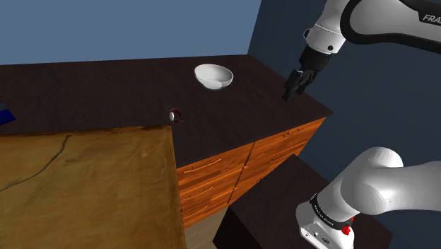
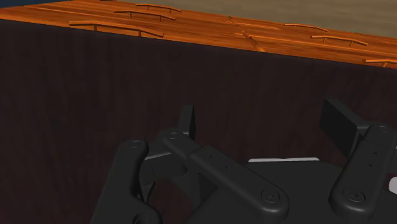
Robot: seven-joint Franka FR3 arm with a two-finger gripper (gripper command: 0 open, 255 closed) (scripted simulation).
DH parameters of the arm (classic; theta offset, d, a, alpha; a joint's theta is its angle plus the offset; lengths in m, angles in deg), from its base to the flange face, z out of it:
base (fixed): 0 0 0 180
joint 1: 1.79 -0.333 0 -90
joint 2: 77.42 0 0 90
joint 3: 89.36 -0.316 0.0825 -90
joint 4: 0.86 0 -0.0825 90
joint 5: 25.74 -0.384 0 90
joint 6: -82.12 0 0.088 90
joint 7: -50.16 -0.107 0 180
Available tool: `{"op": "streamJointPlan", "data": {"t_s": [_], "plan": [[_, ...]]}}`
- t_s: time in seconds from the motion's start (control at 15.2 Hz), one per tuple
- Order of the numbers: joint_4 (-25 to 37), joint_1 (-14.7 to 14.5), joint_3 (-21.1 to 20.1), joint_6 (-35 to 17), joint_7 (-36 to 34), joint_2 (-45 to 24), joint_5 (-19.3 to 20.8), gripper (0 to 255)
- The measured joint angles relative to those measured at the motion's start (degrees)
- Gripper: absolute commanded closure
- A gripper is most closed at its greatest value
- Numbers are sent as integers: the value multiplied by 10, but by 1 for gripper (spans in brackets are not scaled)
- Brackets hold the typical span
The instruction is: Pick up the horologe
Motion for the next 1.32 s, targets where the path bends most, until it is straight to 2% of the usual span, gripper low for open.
{"op": "streamJointPlan", "data": {"t_s": [0.26, 0.59, 0.92, 1.32], "plan": [[15, -7, -24, -12, -28, -33, -16, 0], [61, -17, -70, -48, -86, -127, -40, 0], [135, -24, -112, -69, -147, -234, -50, 0], [239, -36, -158, -76, -227, -360, -44, 0]]}}
